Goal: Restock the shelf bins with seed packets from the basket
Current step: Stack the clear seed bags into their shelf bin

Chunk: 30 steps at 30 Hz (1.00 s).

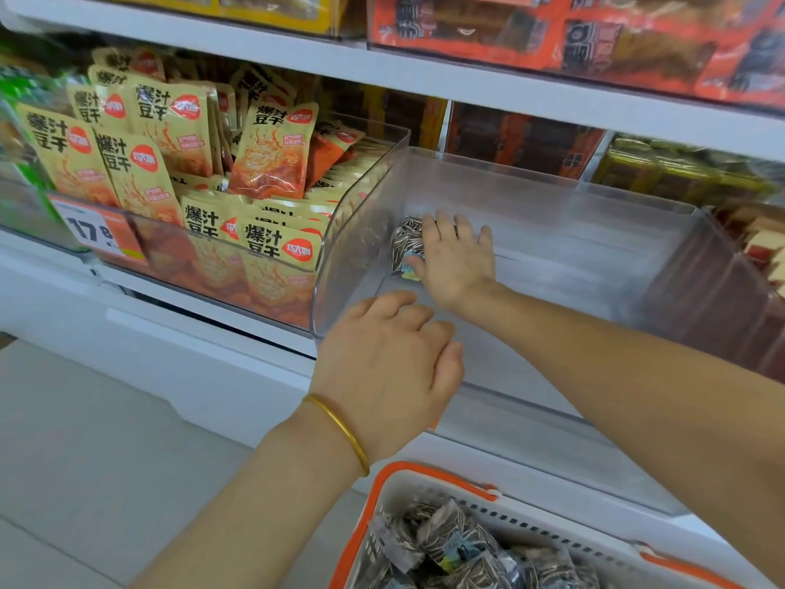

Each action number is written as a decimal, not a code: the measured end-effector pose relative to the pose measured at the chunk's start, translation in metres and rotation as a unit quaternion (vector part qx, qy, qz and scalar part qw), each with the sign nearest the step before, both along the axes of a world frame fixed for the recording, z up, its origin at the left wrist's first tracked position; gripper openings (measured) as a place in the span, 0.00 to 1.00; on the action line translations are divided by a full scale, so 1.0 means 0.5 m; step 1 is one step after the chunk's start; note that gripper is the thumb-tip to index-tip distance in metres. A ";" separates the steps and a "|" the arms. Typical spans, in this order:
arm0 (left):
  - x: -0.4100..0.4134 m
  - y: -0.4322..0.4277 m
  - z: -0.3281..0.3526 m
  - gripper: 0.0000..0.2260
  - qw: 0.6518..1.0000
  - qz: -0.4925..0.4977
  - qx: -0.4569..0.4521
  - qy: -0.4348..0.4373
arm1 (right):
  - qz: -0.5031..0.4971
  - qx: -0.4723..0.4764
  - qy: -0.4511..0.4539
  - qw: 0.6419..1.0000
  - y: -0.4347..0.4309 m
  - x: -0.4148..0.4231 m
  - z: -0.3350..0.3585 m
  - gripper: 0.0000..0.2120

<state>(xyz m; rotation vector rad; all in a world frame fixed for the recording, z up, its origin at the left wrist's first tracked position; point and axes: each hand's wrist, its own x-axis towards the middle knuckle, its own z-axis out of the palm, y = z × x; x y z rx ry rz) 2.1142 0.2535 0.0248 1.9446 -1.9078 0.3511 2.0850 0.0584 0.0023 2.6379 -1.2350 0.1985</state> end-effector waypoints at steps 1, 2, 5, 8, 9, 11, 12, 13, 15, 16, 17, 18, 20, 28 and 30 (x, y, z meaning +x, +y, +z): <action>0.000 0.001 0.001 0.20 1.000 0.000 0.001 0.000 | 0.000 0.000 0.000 1.000 0.000 -0.001 0.001 0.30; 0.001 0.001 0.000 0.20 1.000 0.000 0.000 -0.001 | -0.001 0.002 -0.001 1.000 -0.001 -0.002 0.003 0.30; 0.003 0.002 -0.001 0.20 1.000 0.002 -0.008 -0.004 | 0.003 0.000 -0.003 1.000 0.001 -0.009 0.013 0.30; 0.004 0.004 0.000 0.18 0.999 -0.006 -0.032 0.007 | 0.018 0.029 -0.015 0.999 0.016 -0.022 0.051 0.25; 0.004 0.007 0.002 0.17 0.999 -0.017 -0.046 0.012 | 0.025 0.059 -0.029 0.998 0.027 -0.031 0.073 0.23; 0.004 0.016 0.009 0.15 0.995 -0.055 -0.083 0.021 | 0.064 0.114 -0.094 0.987 0.067 -0.067 0.123 0.19; 0.002 0.025 0.014 0.14 0.991 -0.080 -0.104 0.025 | 0.095 0.125 -0.139 0.978 0.097 -0.097 0.146 0.16; -0.002 0.035 0.018 0.14 0.986 -0.103 -0.124 0.028 | 0.127 0.124 -0.188 0.966 0.134 -0.134 0.165 0.14; -0.012 0.064 0.022 0.13 0.979 -0.134 -0.152 0.030 | 0.174 0.144 -0.290 0.930 0.227 -0.222 0.186 0.11; -0.019 0.081 0.018 0.13 0.977 -0.143 -0.155 0.031 | 0.191 0.183 -0.338 0.903 0.276 -0.267 0.186 0.09; -0.027 0.099 0.012 0.13 0.977 -0.146 -0.150 0.031 | 0.204 0.239 -0.377 0.871 0.319 -0.309 0.179 0.08; -0.037 0.116 0.003 0.13 0.979 -0.145 -0.140 0.028 | 0.207 0.301 -0.406 0.838 0.354 -0.345 0.164 0.08; -0.057 0.143 -0.024 0.14 0.985 -0.134 -0.108 0.019 | 0.178 0.397 -0.427 0.793 0.395 -0.398 0.115 0.08; -0.102 0.176 -0.140 0.20 0.955 -0.083 0.283 0.021 | 0.018 0.423 -0.101 0.900 0.353 -0.461 -0.174 0.10; -0.102 0.164 -0.161 0.15 0.935 -0.055 0.350 0.016 | -0.023 0.419 -0.078 0.904 0.348 -0.467 -0.224 0.11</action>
